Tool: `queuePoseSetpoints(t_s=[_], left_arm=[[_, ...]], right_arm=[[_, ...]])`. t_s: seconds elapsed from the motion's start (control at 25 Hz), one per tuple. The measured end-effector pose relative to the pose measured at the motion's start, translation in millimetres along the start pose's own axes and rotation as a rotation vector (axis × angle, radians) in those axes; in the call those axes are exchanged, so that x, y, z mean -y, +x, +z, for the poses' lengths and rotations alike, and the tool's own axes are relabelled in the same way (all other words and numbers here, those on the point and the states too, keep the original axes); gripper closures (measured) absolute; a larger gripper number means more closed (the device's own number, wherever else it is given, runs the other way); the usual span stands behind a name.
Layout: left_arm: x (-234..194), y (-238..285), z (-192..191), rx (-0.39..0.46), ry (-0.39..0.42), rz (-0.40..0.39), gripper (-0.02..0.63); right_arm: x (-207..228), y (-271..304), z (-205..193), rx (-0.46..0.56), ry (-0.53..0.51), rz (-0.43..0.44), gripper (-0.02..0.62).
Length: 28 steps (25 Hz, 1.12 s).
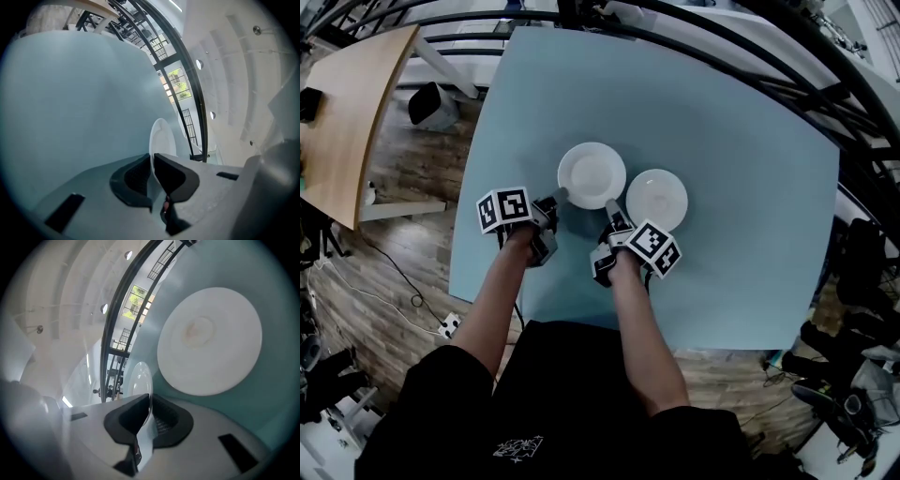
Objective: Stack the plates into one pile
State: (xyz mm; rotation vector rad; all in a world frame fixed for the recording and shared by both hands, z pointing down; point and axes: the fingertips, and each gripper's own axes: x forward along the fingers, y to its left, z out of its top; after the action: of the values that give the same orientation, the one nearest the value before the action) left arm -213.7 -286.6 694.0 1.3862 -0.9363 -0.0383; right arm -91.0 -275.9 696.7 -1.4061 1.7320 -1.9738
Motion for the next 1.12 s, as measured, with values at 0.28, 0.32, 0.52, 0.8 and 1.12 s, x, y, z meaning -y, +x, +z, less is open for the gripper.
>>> queuePoseSetpoints(t_s=[0.28, 0.32, 0.52, 0.8, 1.12], left_arm=[[53, 22, -39, -0.003, 0.042, -0.037, 0.572], [63, 29, -48, -0.01, 0.049, -0.042, 0.572], [70, 39, -59, -0.059, 0.079, -0.065, 0.574], [77, 58, -82, -0.135, 0.095, -0.084, 0.572], [84, 88, -121, -0.199, 0.116, -0.043, 0.572]], right_arm=[[6, -54, 43, 0.036, -0.049, 0.022, 0.569], [10, -64, 52, 0.044, -0.048, 0.02, 0.569], [20, -77, 59, 0.087, -0.036, -0.01, 0.569], [38, -99, 71, 0.138, -0.023, -0.056, 0.568], [78, -125, 90, 0.122, 0.004, -0.099, 0.568]])
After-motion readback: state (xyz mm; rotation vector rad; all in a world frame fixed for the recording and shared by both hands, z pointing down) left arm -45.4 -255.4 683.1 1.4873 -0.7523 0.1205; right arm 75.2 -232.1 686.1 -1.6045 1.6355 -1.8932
